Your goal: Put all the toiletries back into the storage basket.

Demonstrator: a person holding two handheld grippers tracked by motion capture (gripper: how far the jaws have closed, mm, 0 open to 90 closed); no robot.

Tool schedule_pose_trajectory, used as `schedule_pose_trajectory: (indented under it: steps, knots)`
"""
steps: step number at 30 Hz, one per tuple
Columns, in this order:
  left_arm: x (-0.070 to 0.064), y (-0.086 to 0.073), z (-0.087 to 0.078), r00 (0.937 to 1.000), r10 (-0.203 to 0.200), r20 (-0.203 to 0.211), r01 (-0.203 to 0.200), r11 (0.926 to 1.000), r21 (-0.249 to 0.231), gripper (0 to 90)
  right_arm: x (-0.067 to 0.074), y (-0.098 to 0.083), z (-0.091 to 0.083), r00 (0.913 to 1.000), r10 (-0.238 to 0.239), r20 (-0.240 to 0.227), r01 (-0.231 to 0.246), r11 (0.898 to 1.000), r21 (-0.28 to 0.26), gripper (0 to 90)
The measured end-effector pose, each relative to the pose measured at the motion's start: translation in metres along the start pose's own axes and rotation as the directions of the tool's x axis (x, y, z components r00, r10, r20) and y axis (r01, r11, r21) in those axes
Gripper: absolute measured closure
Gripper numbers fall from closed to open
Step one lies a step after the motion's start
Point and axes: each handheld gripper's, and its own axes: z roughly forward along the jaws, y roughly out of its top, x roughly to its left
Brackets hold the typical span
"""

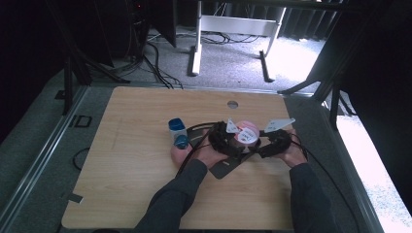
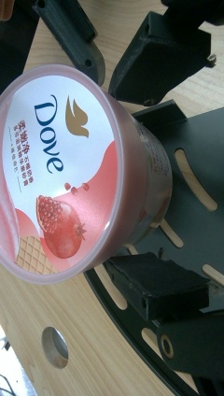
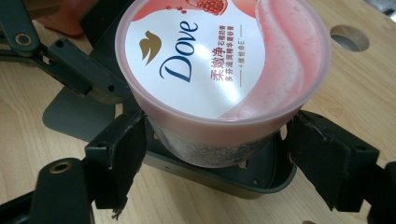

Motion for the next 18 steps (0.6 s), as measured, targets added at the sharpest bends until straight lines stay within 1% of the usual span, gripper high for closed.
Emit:
schedule_pose_trajectory:
  steps: [4,10,12,13,18]
  knots:
    - [0.002,0.001,0.004,0.9999,-0.012,0.0,0.012,0.9999,0.008,17.3,-0.002,0.0,0.003,0.9999,0.012,0.001,-0.012,1.0,0.006,19.7]
    - [0.004,0.0,0.008,1.0,-0.009,-0.004,0.009,0.9996,0.028,17.3,-0.005,-0.001,0.007,0.9998,0.022,0.001,-0.022,1.0,0.02,19.6]
    - [0.004,0.0,0.011,0.9999,-0.015,0.0,0.015,0.9994,0.03,17.3,-0.006,-0.002,0.008,0.9998,0.022,0.003,-0.022,0.999,0.028,19.6]
    - [0.005,0.0,0.012,0.9999,-0.013,0.004,0.013,0.9991,0.04,17.3,-0.006,-0.002,0.009,0.9997,0.022,0.004,-0.023,0.999,0.031,19.6]
    - [0.007,0.0,0.015,0.9998,-0.016,0.006,0.016,0.9987,0.048,17.3,-0.008,-0.004,0.011,0.9995,0.032,0.005,-0.032,0.999,0.032,19.6]
